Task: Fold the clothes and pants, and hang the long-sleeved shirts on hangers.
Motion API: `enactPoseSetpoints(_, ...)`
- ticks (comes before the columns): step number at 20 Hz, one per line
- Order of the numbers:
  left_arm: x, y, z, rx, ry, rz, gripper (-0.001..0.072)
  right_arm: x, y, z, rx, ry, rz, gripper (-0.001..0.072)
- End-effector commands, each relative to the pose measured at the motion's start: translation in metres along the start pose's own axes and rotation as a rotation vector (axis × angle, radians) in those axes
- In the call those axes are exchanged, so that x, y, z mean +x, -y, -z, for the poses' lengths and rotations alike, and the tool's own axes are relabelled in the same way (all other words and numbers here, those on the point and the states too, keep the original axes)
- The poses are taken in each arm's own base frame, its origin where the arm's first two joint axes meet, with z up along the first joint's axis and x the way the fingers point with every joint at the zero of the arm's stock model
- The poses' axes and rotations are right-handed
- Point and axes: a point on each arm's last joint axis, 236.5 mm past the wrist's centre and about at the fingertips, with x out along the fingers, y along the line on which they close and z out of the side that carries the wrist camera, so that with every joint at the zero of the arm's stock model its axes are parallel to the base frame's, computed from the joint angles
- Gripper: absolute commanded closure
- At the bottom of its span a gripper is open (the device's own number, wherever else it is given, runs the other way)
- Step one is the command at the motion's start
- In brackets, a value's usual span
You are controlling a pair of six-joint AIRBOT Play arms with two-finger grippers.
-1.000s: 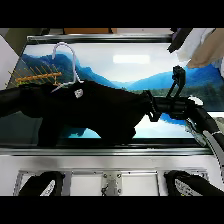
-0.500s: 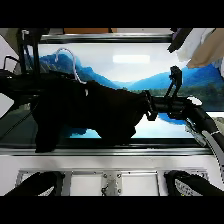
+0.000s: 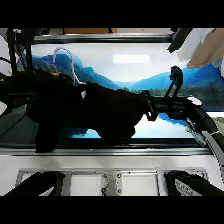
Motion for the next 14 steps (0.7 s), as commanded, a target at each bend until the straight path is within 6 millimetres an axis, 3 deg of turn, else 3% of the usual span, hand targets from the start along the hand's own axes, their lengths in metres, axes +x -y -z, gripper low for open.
enactPoseSetpoints(1, -0.011, 0.042, 0.003, -0.05, -0.01, 0.187, 0.0201, 0.0, 0.0, -0.001, -0.001, 0.002, 0.003, 0.0701)
enactPoseSetpoints(4, -0.035, 0.042, -0.018, -0.065, 0.111, 0.217, 0.0201, 0.0, 0.001, -0.001, -0.001, 0.002, 0.003, 0.0701)
enactPoseSetpoints(7, -0.056, 0.035, -0.025, -0.069, 0.17, 0.217, 0.0202, 0.0, 0.0, -0.002, -0.001, 0.006, 0.002, 0.0701)
enactPoseSetpoints(11, -0.086, -0.003, -0.034, -0.153, 0.263, 0.142, 0.0202, -0.007, 0.002, -0.035, -0.006, 0.13, 0.014, 0.0701)
enactPoseSetpoints(14, -0.107, -0.026, -0.041, -0.201, 0.337, 0.103, 0.0202, -0.022, 0.017, -0.051, -0.013, 0.143, 0.078, 0.0701)
